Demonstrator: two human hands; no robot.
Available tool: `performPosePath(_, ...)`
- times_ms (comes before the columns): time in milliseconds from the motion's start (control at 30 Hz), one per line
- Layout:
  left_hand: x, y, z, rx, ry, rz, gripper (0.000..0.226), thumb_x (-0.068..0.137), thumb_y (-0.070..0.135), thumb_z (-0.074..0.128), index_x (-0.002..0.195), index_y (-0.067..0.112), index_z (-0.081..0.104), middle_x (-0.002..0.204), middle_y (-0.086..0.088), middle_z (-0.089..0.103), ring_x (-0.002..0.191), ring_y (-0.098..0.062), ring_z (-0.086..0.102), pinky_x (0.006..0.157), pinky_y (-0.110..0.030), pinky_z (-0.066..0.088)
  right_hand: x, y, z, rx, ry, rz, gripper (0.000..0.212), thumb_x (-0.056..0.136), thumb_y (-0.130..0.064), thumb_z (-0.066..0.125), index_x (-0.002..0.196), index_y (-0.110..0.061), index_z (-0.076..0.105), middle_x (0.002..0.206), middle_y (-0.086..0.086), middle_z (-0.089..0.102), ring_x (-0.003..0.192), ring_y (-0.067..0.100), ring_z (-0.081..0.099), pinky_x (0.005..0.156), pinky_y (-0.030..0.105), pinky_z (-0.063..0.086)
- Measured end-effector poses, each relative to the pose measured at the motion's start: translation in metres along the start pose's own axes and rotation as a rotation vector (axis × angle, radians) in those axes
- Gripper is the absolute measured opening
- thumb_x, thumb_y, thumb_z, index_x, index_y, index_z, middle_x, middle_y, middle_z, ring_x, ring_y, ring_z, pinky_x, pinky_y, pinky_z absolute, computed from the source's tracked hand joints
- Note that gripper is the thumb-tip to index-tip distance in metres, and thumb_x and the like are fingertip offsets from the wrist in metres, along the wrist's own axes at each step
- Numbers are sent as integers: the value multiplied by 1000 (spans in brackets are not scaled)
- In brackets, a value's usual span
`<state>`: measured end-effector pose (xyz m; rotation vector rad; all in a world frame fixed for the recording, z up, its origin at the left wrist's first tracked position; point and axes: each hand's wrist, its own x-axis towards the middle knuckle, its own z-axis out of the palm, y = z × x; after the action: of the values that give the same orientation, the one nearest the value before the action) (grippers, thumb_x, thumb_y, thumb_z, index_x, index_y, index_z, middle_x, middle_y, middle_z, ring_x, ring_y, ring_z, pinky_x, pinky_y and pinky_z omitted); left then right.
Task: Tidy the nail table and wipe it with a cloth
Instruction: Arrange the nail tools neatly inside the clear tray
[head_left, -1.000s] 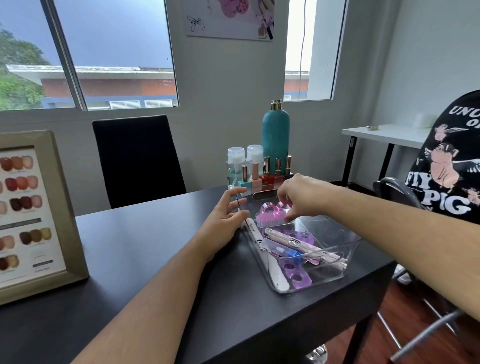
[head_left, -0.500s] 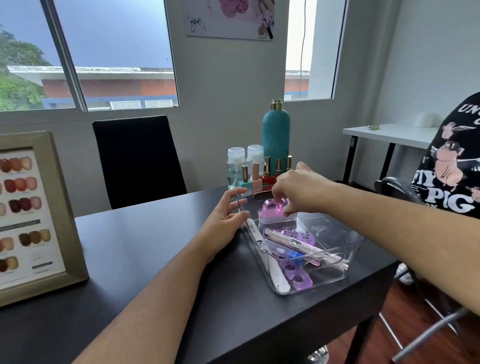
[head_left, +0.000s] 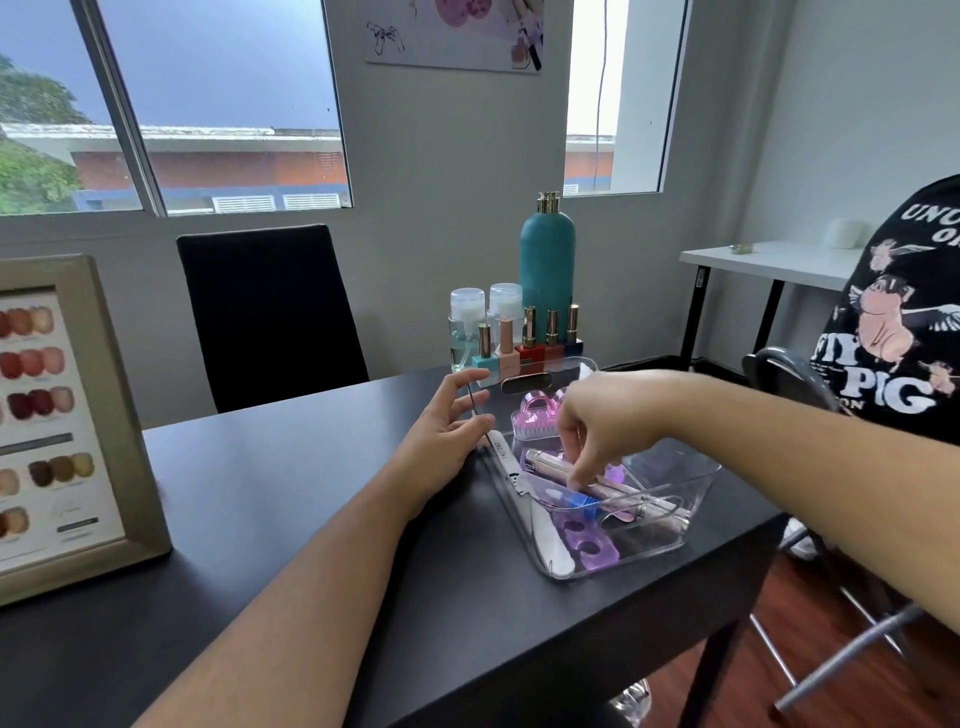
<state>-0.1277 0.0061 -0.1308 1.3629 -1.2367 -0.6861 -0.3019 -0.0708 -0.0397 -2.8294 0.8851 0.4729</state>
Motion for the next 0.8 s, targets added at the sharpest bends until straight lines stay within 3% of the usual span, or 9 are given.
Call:
performPosePath(100,-1,1,0,2,-2,-8,42,92,16,54,123,43,44,140,-4,47,119,-14,52,104,-42,43,1,-4,6,-24,-8,45,24,75,-30,75,87,-10,68,68,-3,65,57,6,57,49,18,40)
performPosePath(200,-2,1,0,-1,-4,-8,42,92,17,54,123,44,44,139,-3,47,117,-11,53,98,-33,44,1,-3,3,-14,81,70,24,75,-27,73,85,-5,69,61,-4,61,54,9,53,46,17,38)
performPosePath(367,-1,0,0,-31,2,-2,41,93,15,53,115,48,47,135,-2,51,114,-7,54,94,-29,44,5,-6,-15,333,250,33,21,80,-27,72,73,-7,69,60,-1,65,48,4,60,47,17,44)
performPosePath(500,-2,2,2,-77,4,-9,38,95,12,49,114,45,49,129,-2,53,114,-9,54,90,-27,46,14,-26,-11,401,142,37,25,81,-25,72,85,0,70,62,3,66,46,7,60,45,18,49)
performPosePath(633,-2,2,1,-68,10,-15,39,96,10,46,119,42,48,132,-4,51,120,-15,50,100,-38,44,21,-32,1,382,104,65,22,78,-21,73,81,-1,66,56,2,62,46,10,60,44,17,49)
performPosePath(800,-3,4,1,-69,11,-23,39,96,10,46,115,43,49,130,-3,52,110,-14,54,100,-41,44,16,-20,0,279,122,130,20,80,-20,73,79,-2,63,64,6,65,52,12,63,45,18,51)
